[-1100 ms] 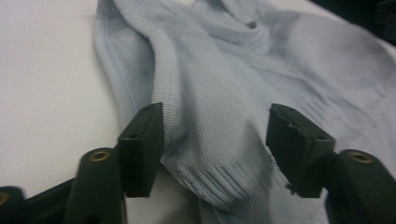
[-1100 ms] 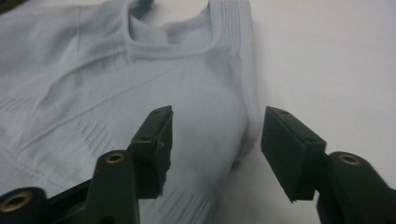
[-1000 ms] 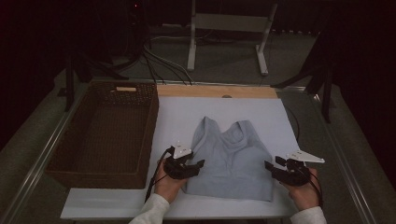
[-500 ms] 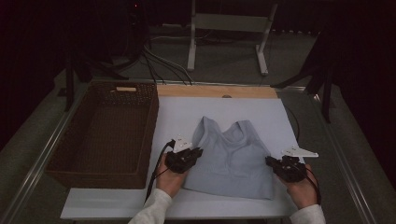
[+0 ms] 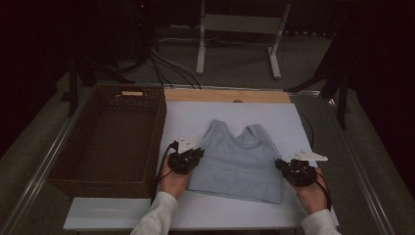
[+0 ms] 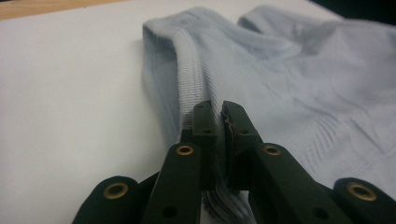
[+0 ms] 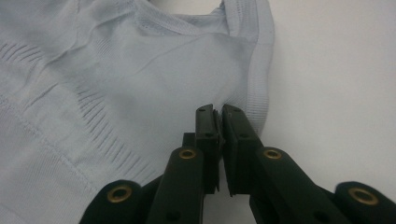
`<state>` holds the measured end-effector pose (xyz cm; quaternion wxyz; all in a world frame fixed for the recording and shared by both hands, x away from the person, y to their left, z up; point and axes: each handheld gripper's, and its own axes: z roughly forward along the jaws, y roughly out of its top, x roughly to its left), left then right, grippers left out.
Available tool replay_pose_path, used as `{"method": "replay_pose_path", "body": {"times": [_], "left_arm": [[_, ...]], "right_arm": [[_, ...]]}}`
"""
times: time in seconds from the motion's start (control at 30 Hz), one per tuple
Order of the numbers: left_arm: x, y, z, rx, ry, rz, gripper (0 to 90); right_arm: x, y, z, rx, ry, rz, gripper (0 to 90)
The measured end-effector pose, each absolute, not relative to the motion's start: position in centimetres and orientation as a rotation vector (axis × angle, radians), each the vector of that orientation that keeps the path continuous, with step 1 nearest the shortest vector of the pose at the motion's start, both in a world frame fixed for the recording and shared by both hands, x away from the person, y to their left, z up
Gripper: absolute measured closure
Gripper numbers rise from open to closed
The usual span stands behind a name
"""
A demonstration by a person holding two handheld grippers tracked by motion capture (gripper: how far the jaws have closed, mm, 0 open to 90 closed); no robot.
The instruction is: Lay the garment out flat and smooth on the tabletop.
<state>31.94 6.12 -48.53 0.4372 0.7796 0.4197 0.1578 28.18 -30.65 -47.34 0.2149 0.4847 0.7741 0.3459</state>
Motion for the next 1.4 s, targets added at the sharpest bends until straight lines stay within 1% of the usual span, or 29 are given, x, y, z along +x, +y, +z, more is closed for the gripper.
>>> {"method": "replay_pose_path", "body": {"times": [0.3, 0.33, 0.37, 0.4, 0.43, 0.5, 0.53, 0.57, 0.6, 0.63, 0.67, 0.7, 0.73, 0.77, 1.03, 1.1, 1.2, 1.23, 1.27, 1.33, 1.37, 1.4], "left_arm": [[31.0, 6.6, -49.4, 1.979, 1.034, 0.407, 83.5], [31.0, 6.6, -49.4, 1.979, 1.034, 0.407, 82.4], [30.7, 6.7, -49.3, 1.969, 1.034, 0.403, 79.4], [30.7, 6.7, -49.3, 1.969, 1.034, 0.403, 72.7], [30.2, 6.9, -49.1, 1.954, 1.025, 0.391, 66.3], [29.7, 6.9, -48.8, 1.947, 1.011, 0.389, 58.6], [29.7, 6.9, -48.8, 1.947, 1.011, 0.389, 54.9], [29.4, 7.0, -48.7, 1.946, 1.0, 0.386, 52.1], [29.2, 7.0, -48.6, 1.946, 0.996, 0.391, 52.1], [28.9, 7.0, -48.5, 1.941, 0.989, 0.385, 47.6], [28.8, 7.1, -48.4, 1.94, 0.989, 0.384, 47.6], [28.6, 7.1, -48.5, 1.944, 0.99, 0.384, 44.4], [28.6, 7.1, -48.5, 1.944, 0.99, 0.384, 43.5], [28.3, 7.1, -48.6, 1.953, 0.994, 0.374, 42.6], [27.6, 7.2, -49.2, 1.984, 1.003, 0.365, 42.7], [27.5, 7.4, -49.6, 1.998, 1.022, 0.362, 42.6], [27.4, 7.7, -50.3, 2.026, 1.054, 0.329, 44.9], [27.4, 7.7, -50.3, 2.026, 1.054, 0.329, 48.1], [27.4, 7.6, -50.5, 2.05, 1.048, 0.296, 53.3], [27.2, 7.6, -50.5, 2.06, 1.036, 0.281, 66.7], [27.2, 7.6, -50.5, 2.06, 1.036, 0.281, 72.6], [27.1, 7.5, -50.2, 2.066, 1.02, 0.276, 76.5]], "right_arm": [[27.3, -30.5, -47.7, 1.338, 2.175, 0.948, 84.2], [27.2, -30.6, -47.7, 1.336, 2.176, 0.949, 84.0], [27.1, -30.6, -47.7, 1.338, 2.177, 0.951, 83.4], [27.1, -30.6, -47.7, 1.338, 2.177, 0.951, 83.4], [26.8, -30.7, -47.6, 1.335, 2.175, 0.959, 77.9], [26.5, -30.7, -47.6, 1.344, 2.162, 0.968, 68.3], [26.5, -30.7, -47.6, 1.344, 2.162, 0.968, 68.3], [26.2, -30.8, -47.6, 1.352, 2.157, 0.975, 59.3], [26.2, -30.8, -47.6, 1.352, 2.157, 0.975, 59.3], [26.0, -30.8, -47.7, 1.361, 2.149, 0.981, 53.1], [26.0, -30.8, -47.7, 1.361, 2.149, 0.981, 53.1], [25.8, -30.9, -47.7, 1.372, 2.152, 0.989, 49.2], [25.8, -30.9, -47.7, 1.372, 2.152, 0.989, 49.2], [25.5, -30.9, -47.8, 1.377, 2.16, 0.996, 47.3], [25.0, -30.9, -48.3, 1.388, 2.199, 0.997, 46.6], [24.8, -31.0, -48.5, 1.394, 2.214, 1.0, 48.5], [24.7, -31.0, -48.7, 1.406, 2.231, 1.0, 51.5], [24.7, -31.0, -48.7, 1.406, 2.231, 1.0, 51.5], [24.7, -30.9, -48.9, 1.406, 2.25, 1.002, 58.8], [24.7, -30.9, -48.9, 1.406, 2.278, 1.031, 73.0], [24.7, -30.9, -48.9, 1.405, 2.28, 1.033, 79.3], [24.7, -30.9, -48.8, 1.398, 2.279, 1.024, 83.2]]}}
